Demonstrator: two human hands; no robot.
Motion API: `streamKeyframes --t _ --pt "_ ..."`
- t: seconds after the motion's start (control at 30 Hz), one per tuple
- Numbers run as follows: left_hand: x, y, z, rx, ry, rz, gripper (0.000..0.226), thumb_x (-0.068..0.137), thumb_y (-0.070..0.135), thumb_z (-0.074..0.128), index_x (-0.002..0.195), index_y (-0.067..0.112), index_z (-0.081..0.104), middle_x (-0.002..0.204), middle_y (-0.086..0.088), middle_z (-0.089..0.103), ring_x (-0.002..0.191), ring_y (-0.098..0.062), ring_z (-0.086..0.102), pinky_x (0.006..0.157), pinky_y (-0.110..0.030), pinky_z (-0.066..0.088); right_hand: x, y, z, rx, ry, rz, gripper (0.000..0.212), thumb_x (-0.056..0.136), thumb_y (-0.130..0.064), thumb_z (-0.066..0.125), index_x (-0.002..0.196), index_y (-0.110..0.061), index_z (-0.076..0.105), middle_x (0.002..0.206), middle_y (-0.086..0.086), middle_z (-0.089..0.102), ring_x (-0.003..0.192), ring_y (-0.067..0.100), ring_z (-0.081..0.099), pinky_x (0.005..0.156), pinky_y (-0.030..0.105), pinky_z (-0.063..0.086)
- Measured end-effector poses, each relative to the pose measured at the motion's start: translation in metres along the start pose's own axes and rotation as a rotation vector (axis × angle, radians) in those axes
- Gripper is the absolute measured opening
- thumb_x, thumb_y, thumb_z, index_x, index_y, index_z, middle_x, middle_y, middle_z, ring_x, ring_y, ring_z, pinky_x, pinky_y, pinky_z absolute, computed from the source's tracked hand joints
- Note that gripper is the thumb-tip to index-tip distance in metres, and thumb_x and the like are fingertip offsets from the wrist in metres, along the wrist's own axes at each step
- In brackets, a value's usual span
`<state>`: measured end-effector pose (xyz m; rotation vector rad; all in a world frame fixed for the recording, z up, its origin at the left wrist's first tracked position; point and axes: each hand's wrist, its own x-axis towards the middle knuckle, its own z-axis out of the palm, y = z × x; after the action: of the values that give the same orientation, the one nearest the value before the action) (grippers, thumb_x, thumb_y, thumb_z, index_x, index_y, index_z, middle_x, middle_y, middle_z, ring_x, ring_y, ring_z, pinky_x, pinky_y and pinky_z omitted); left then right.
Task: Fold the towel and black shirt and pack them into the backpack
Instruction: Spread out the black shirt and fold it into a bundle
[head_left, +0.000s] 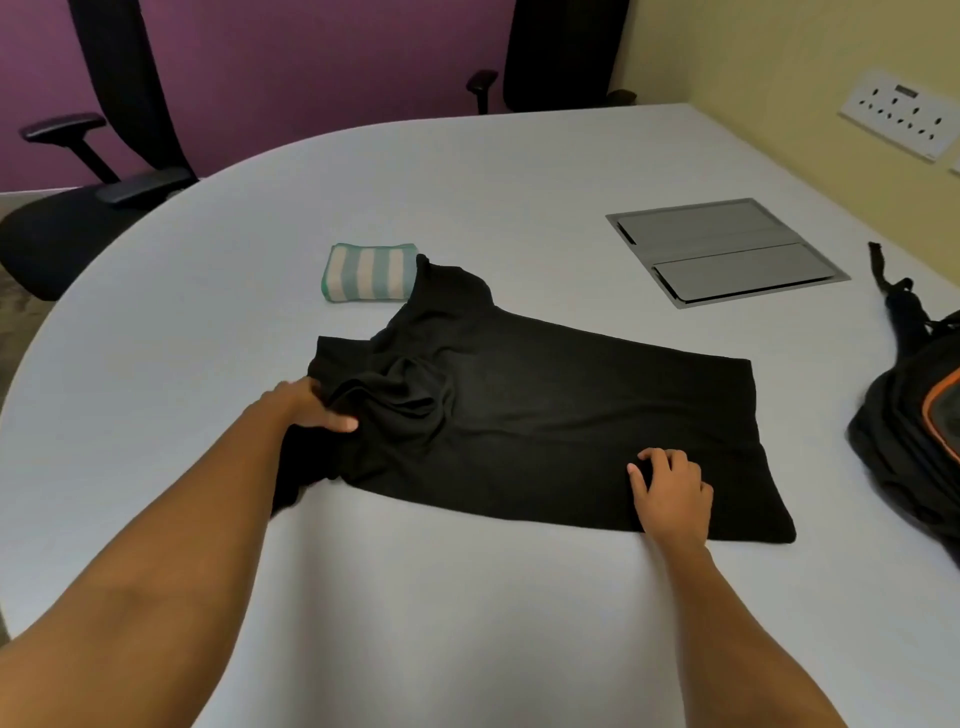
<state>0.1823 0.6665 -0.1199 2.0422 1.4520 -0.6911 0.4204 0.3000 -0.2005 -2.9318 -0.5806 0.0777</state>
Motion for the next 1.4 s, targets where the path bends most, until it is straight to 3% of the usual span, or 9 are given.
streamKeyframes --t 0.1,0.23,0.4,0.67,0.8,0.93,1.1,1.23,1.4 --pt "0.033 -0.037 0.02 0.247 -0.062 -0.259 0.152 0.012 0.082 0.075 0.141 0.014 0.036 0.133 -0.009 0.051 0.124 -0.033 0.048 0.104 -0.044 0.039 -0.007 -0.004 0.005 0.012 0.028 0.029 0.038 0.097 -0.039 0.045 0.13 -0.02 0.05 0.132 0.006 0.05 0.124 0.023 0.045 0.104 0.04 0.036" --pt "-0.017 -0.033 0.031 0.171 0.035 -0.231 0.079 0.078 0.049 0.072 0.137 0.007 0.04 0.131 -0.01 0.052 0.123 -0.028 0.049 0.103 -0.033 0.037 -0.015 -0.018 0.011 0.052 0.064 -0.002 0.041 0.096 -0.037 0.047 0.132 -0.018 0.05 0.137 0.006 0.049 0.13 0.023 0.042 0.108 0.041 0.032" --pt "-0.011 -0.042 0.042 0.038 0.275 -0.283 0.02 0.09 0.014 0.049 0.108 0.012 0.057 0.083 -0.005 0.053 0.086 -0.023 0.052 0.084 -0.032 0.033 -0.031 -0.034 0.02 0.103 0.022 -0.058 0.045 0.097 -0.039 0.045 0.138 -0.019 0.045 0.147 0.004 0.041 0.139 0.021 0.032 0.115 0.042 0.024" --pt "-0.002 -0.058 -0.01 0.29 0.651 -0.28 0.04 0.091 0.013 0.047 0.131 0.012 0.048 0.133 -0.013 0.047 0.128 -0.031 0.038 0.113 -0.045 0.017 -0.039 -0.014 0.027 -0.025 -0.121 -0.126 0.052 0.1 -0.045 0.023 0.15 -0.034 0.013 0.16 -0.007 0.008 0.148 0.016 0.002 0.118 0.044 0.006" --pt "0.018 -0.061 -0.053 -0.081 0.886 -0.06 0.043 0.088 0.0 0.048 0.129 0.01 0.053 0.137 -0.019 0.043 0.126 -0.036 0.037 0.106 -0.05 0.027 -0.038 -0.008 0.024 -0.051 -0.168 -0.141 0.052 0.1 -0.045 0.02 0.15 -0.037 0.006 0.16 -0.009 0.002 0.148 0.015 -0.003 0.119 0.043 0.003" --pt "0.025 -0.045 -0.057 -0.394 0.806 0.211 0.06 0.093 0.009 0.054 0.147 0.013 0.029 0.157 -0.013 0.015 0.144 -0.031 0.015 0.112 -0.051 0.022 -0.034 -0.017 0.021 -0.06 -0.21 -0.084 0.052 0.101 -0.043 0.02 0.15 -0.036 0.005 0.16 -0.009 0.0 0.148 0.016 -0.003 0.118 0.045 0.003" --pt "0.011 -0.048 0.017 -0.575 0.722 0.203 0.032 0.091 0.027 0.058 0.12 0.013 0.059 0.125 -0.012 0.059 0.117 -0.032 0.052 0.098 -0.044 0.041 -0.036 -0.035 0.017 -0.025 -0.161 -0.037 0.05 0.102 -0.036 0.028 0.15 -0.031 0.017 0.159 -0.005 0.011 0.148 0.019 0.006 0.118 0.044 0.009" --pt "-0.009 -0.056 0.072 -0.634 0.597 0.079 0.059 0.082 0.064 0.054 0.114 0.015 0.06 0.108 -0.006 0.063 0.105 -0.028 0.059 0.097 -0.046 0.043 -0.044 -0.049 0.019 0.021 -0.127 -0.116 0.049 0.102 -0.035 0.031 0.149 -0.029 0.023 0.159 -0.004 0.015 0.147 0.018 0.009 0.119 0.042 0.01" --pt "-0.015 -0.062 0.096 -0.581 0.549 0.162 0.053 0.082 0.048 0.067 0.12 0.012 0.059 0.111 -0.005 0.063 0.106 -0.026 0.059 0.097 -0.041 0.043 -0.054 -0.067 0.022 0.038 -0.17 -0.201 0.052 0.101 -0.043 0.027 0.15 -0.032 0.016 0.16 -0.006 0.009 0.148 0.016 0.003 0.118 0.042 0.006"
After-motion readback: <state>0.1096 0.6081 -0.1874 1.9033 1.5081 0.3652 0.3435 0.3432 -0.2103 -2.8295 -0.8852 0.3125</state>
